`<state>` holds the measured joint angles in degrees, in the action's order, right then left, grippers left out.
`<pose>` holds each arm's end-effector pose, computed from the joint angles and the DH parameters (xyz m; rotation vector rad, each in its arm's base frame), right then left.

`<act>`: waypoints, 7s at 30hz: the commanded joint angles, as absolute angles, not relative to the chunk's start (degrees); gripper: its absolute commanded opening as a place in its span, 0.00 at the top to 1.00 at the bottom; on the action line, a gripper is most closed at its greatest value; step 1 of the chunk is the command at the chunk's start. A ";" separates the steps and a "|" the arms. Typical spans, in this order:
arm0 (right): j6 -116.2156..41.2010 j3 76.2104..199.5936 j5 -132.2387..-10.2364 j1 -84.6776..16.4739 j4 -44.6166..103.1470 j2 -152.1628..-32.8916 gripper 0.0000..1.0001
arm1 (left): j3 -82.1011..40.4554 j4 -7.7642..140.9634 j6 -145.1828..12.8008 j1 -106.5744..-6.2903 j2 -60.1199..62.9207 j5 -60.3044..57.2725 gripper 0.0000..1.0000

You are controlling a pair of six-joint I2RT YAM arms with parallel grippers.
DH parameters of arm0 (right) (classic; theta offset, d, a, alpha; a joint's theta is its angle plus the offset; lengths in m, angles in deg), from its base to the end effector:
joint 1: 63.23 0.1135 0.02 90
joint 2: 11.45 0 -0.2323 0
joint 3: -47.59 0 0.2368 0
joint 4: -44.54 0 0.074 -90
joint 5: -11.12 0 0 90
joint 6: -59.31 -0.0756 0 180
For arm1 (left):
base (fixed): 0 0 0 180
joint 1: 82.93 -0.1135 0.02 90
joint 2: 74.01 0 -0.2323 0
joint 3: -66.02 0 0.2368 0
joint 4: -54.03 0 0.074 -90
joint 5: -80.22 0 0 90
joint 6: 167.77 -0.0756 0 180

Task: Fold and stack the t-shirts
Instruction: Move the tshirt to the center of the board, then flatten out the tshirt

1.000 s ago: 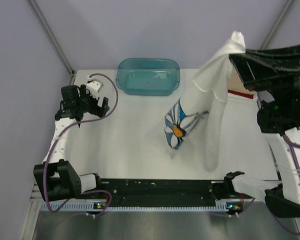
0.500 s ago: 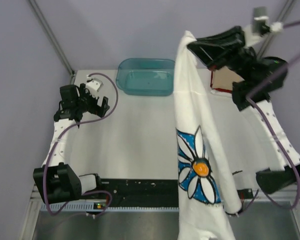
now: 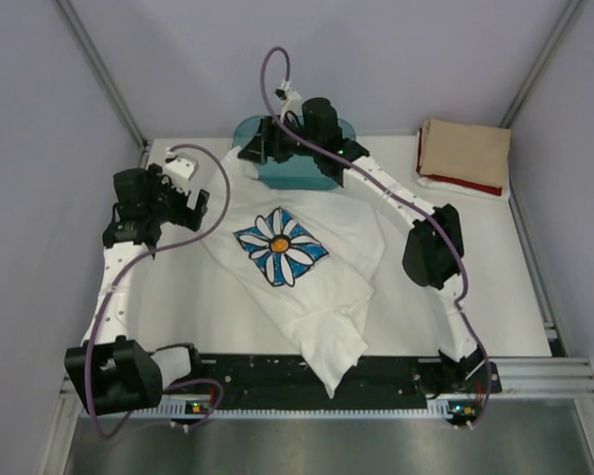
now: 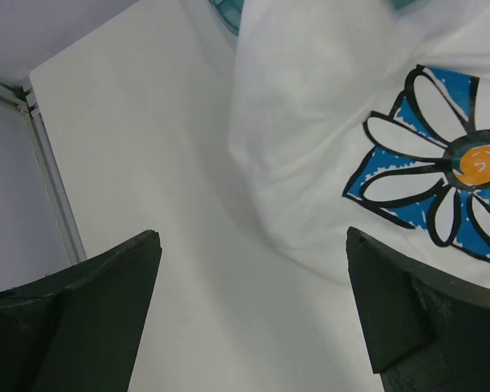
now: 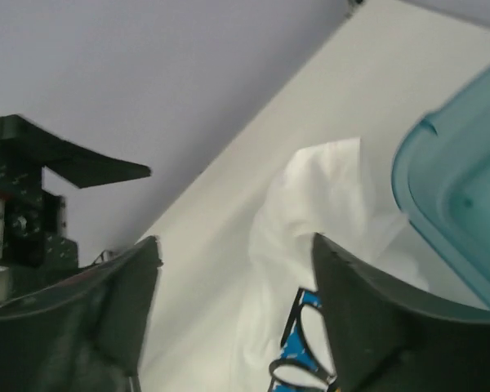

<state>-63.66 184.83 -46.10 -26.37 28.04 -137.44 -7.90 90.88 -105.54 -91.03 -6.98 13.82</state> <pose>0.3961 0.3481 0.3351 -0.5390 1.7666 1.3618 0.2900 0.0107 0.2842 0.5887 1.9599 -0.0423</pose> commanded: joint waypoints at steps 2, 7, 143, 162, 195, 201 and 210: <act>-44.96 185.87 -65.84 -25.61 10.71 -129.59 0.07 | -7.19 90.32 -107.48 -91.11 -8.88 14.47 0.01; -35.27 166.28 -80.78 -25.61 6.75 -114.75 0.01 | -6.93 94.09 -110.46 -91.02 -8.35 20.35 0.01; -38.98 113.60 -93.57 -33.85 7.78 -73.50 0.27 | -55.44 105.08 -110.99 -76.24 31.29 -6.89 0.01; -32.10 127.39 -80.55 5.85 12.38 -110.67 0.61 | -21.27 111.41 -119.60 -93.13 -0.78 8.33 0.01; -31.05 132.49 -94.70 -15.83 8.59 -100.74 1.00 | -17.74 127.84 -134.37 -91.73 -6.25 28.02 0.03; -29.11 141.52 -94.88 -33.23 12.10 -105.83 1.00 | -14.41 123.74 -132.36 -88.12 -3.44 17.94 0.12; -30.25 155.59 -92.93 -45.12 16.42 -116.90 1.00 | -6.31 109.07 -126.03 -83.20 6.93 1.57 0.08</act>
